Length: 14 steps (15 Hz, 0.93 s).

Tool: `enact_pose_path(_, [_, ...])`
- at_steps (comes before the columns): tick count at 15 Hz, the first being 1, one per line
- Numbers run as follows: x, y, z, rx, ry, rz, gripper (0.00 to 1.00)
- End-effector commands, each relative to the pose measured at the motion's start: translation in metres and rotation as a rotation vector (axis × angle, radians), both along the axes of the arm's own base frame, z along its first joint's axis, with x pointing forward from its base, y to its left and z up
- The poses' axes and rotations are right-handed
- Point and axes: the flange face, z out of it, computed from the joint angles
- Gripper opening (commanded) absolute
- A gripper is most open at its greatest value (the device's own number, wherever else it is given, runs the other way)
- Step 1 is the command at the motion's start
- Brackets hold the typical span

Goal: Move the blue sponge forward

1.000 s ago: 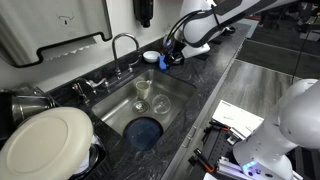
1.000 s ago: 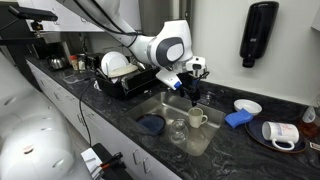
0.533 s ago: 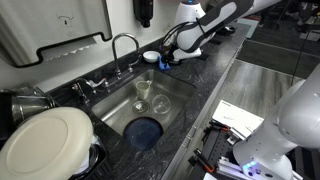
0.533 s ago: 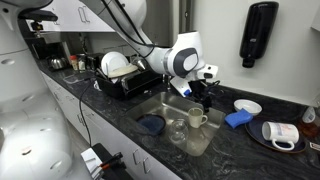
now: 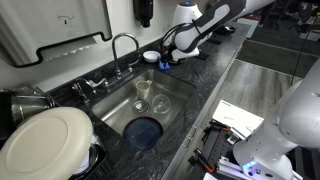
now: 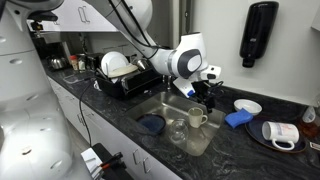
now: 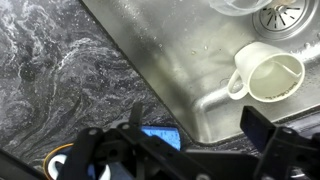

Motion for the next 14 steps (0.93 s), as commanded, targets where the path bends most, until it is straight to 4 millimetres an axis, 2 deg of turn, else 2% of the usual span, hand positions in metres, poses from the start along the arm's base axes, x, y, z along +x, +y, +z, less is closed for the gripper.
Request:
enact_pose_path(1, [0.021,0.000,-0.011,-0.034,-0.039,0.028,1.00])
enact_pose_path(7, [0.055,-0.012,-0.037,-0.097,-0.089,0.004,1.00])
enact_pose_path(14, [0.077,-0.026,-0.064,-0.138,-0.103,-0.128,1.00])
